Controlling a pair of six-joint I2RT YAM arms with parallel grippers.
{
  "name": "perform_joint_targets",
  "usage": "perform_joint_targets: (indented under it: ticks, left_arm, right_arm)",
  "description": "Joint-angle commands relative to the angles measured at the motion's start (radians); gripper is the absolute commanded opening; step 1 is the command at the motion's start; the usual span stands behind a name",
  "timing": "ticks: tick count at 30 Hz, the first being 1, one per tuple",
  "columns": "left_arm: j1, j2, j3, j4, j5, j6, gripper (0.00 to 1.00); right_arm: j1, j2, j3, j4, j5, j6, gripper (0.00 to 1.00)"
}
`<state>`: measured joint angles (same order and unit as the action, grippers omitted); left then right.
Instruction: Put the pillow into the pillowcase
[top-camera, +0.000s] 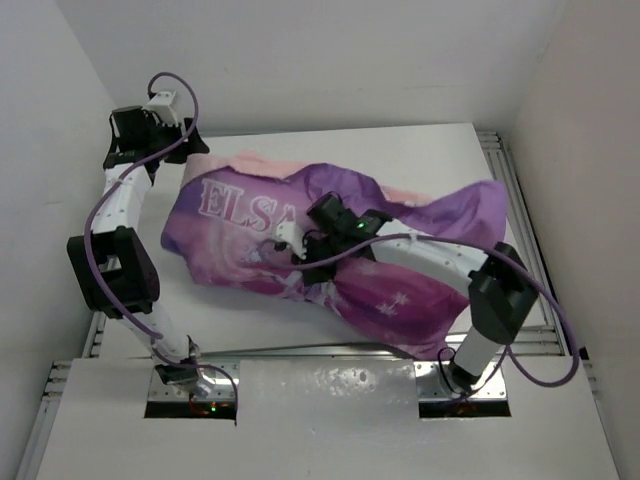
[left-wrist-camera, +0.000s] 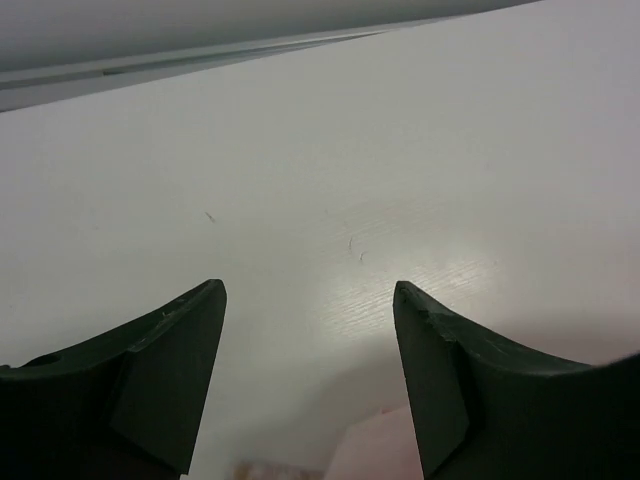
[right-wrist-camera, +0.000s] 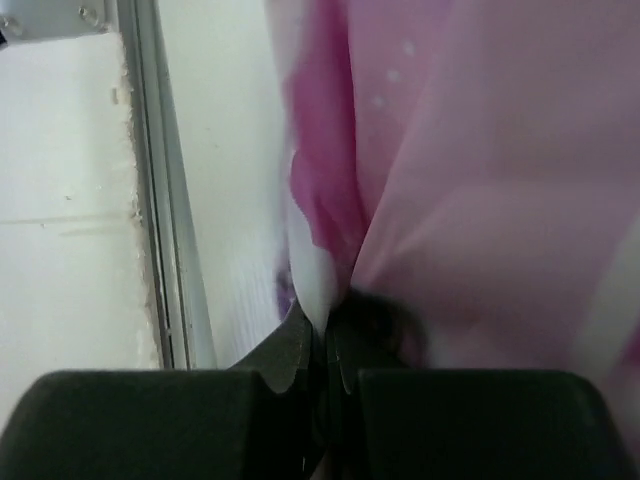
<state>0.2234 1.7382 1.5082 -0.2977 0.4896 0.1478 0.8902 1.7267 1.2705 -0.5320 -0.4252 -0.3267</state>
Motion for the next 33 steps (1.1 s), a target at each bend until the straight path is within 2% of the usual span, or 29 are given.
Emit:
perform_joint_targets:
  ticks: [1, 3, 7, 9, 10, 11, 12, 13, 14, 15, 16, 17, 18, 20, 21, 22, 23, 24, 26, 28, 31, 33]
  left_arm:
    - [-0.004, -0.051, -0.008, -0.007, 0.001, 0.039, 0.66]
    - [-0.004, -0.057, -0.011, -0.012, 0.020, 0.030, 0.66]
    - [-0.004, -0.066, -0.009, -0.001, 0.000, -0.002, 0.67]
    - [-0.002, -0.063, 0.003, 0.002, -0.084, -0.011, 0.69]
    - [-0.004, -0.062, 0.013, 0.002, -0.114, -0.014, 0.70]
    - [-0.002, -0.063, 0.015, 0.000, -0.138, -0.016, 0.73]
    - [-0.002, -0.065, 0.011, -0.004, -0.170, -0.016, 0.75]
    - [-0.002, -0.069, 0.003, -0.009, -0.172, -0.011, 0.77]
    - [-0.002, -0.071, -0.009, -0.012, -0.168, -0.004, 0.78]
    - [-0.002, -0.074, -0.037, -0.015, -0.146, -0.004, 0.79]
    - [-0.001, -0.072, -0.051, -0.029, -0.132, -0.013, 0.80]
    - [-0.002, -0.071, -0.062, -0.043, -0.122, -0.020, 0.81]
    - [-0.002, -0.068, -0.078, -0.058, -0.097, -0.027, 0.81]
    - [-0.002, -0.074, -0.100, -0.104, -0.071, -0.028, 0.84]
    - [-0.002, -0.089, -0.127, -0.131, -0.040, -0.022, 0.86]
    - [-0.002, -0.097, -0.141, -0.145, -0.028, -0.014, 0.89]
    - [-0.002, -0.106, -0.161, -0.161, -0.011, 0.002, 0.97]
    - [-0.002, -0.118, -0.201, -0.188, 0.030, 0.007, 1.00]
    - [-0.002, -0.121, -0.267, -0.211, 0.058, 0.028, 1.00]
    - [0.001, -0.118, -0.310, -0.215, 0.041, 0.035, 1.00]
    - [0.034, -0.126, -0.345, -0.256, 0.040, 0.061, 1.00]
    - [0.077, -0.172, -0.335, -0.334, 0.104, 0.108, 1.00]
  right_arm:
    - [-0.163, -0.114, -0.016, -0.043, -0.084, 0.025, 0.00]
    - [-0.194, -0.140, -0.010, -0.040, -0.099, 0.009, 0.00]
    - [-0.253, -0.121, 0.125, -0.132, -0.106, -0.089, 0.00]
    - [-0.276, -0.056, 0.200, -0.195, -0.089, -0.104, 0.48]
    - [-0.298, -0.032, 0.295, -0.224, -0.072, -0.098, 0.66]
    - [-0.307, -0.007, 0.346, -0.259, -0.008, -0.066, 0.90]
    - [-0.319, 0.016, 0.389, -0.263, 0.017, 0.042, 0.99]
    - [-0.362, 0.010, 0.432, -0.217, 0.031, 0.122, 0.99]
    - [-0.387, -0.042, 0.422, -0.162, 0.048, 0.309, 0.99]
    - [-0.416, -0.082, 0.396, -0.104, 0.087, 0.421, 0.99]
    - [-0.485, -0.125, 0.309, -0.003, 0.199, 0.511, 0.99]
    - [-0.528, -0.171, 0.255, 0.029, 0.236, 0.581, 0.99]
    - [-0.578, -0.262, 0.203, 0.056, 0.258, 0.688, 0.99]
    - [-0.751, -0.352, 0.031, 0.116, 0.261, 0.777, 0.99]
    - [-0.878, -0.433, -0.078, 0.134, 0.246, 0.851, 0.99]
    - [-0.946, -0.465, -0.121, 0.150, 0.237, 0.874, 0.99]
    - [-0.988, -0.493, -0.160, 0.145, 0.244, 0.879, 0.99]
    - [-1.063, -0.544, -0.233, 0.136, 0.290, 0.885, 0.99]
    - [-1.132, -0.581, -0.316, 0.167, 0.290, 0.909, 0.99]
    - [-1.207, -0.610, -0.429, 0.254, 0.214, 0.939, 0.99]
    - [-1.252, -0.636, -0.534, 0.329, 0.094, 0.992, 0.99]
    - [-1.258, -0.691, -0.586, 0.323, 0.094, 0.985, 0.99]
